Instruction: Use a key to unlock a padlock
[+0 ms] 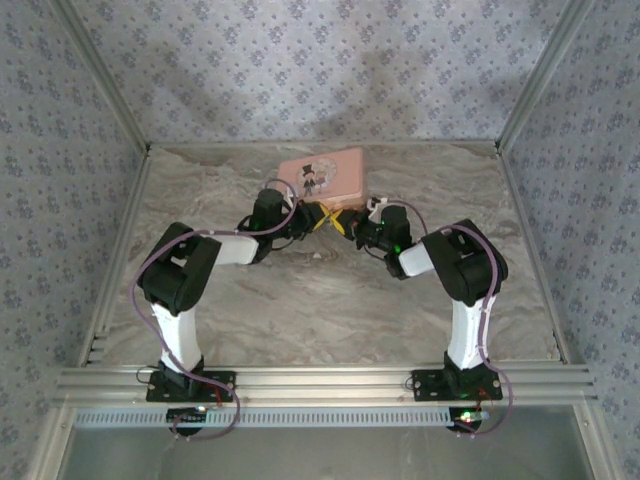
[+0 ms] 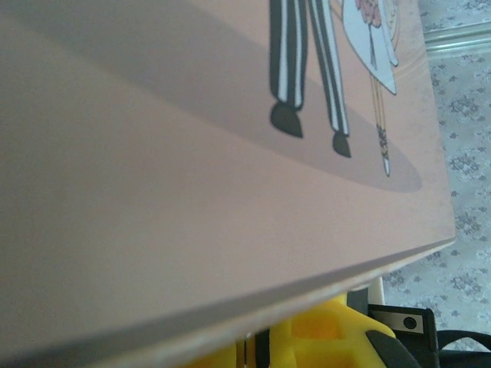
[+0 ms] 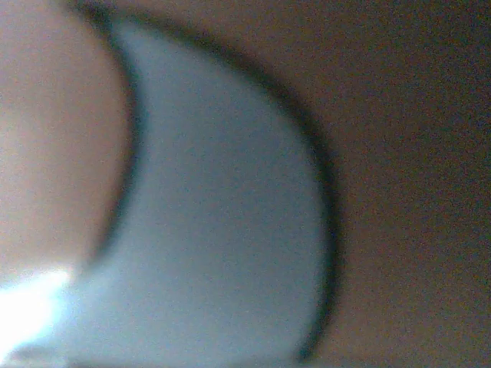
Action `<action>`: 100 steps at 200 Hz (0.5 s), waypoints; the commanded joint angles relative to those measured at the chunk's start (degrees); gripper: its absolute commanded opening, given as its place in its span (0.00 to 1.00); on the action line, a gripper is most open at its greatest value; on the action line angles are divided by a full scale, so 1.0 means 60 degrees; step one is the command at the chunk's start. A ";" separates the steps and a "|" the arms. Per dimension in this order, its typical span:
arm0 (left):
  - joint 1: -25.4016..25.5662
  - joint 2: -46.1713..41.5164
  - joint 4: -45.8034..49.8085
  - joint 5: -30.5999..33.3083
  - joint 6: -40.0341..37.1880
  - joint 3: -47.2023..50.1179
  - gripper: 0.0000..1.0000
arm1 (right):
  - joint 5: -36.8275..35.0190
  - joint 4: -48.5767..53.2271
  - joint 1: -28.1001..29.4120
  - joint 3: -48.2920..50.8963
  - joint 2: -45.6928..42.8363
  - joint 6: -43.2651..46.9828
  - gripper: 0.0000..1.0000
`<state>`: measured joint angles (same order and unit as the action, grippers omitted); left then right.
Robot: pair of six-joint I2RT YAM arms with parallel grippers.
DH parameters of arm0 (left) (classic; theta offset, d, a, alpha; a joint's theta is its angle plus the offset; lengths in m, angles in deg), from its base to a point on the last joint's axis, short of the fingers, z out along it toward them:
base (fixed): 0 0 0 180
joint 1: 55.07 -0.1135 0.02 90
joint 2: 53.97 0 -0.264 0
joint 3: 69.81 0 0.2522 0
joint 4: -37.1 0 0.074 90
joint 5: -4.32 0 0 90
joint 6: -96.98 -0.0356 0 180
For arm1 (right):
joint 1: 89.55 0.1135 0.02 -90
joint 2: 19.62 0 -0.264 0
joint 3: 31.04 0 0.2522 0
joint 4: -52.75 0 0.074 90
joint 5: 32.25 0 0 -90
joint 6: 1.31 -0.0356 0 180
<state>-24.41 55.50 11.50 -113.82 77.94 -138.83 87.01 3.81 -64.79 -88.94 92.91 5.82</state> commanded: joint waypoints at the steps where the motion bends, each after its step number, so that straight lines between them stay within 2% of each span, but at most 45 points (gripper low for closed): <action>1: 0.1801 -0.0081 -0.1159 -0.3234 0.0159 -0.0626 0.00 | 0.0354 0.0571 0.1081 -0.0763 0.0075 0.0237 0.00; 25: 0.1625 -0.0303 -0.0923 -0.2971 -0.0033 -0.0349 0.00 | 0.0470 0.0498 0.0976 -0.0517 0.0033 0.0258 0.01; 71: 0.0796 -0.0833 0.0259 -0.2297 -0.0877 0.0225 0.00 | 0.0726 0.0825 0.0374 0.0748 -0.0560 0.0789 0.18; 100: 0.0611 -0.0932 0.0739 -0.1879 -0.1219 0.0282 0.00 | 0.0894 0.1392 0.0051 0.1505 -0.1145 0.1387 0.29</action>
<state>-23.28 53.77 16.71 -115.94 71.66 -136.65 87.75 8.25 -64.53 -82.60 89.04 9.53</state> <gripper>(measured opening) 0.106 0.269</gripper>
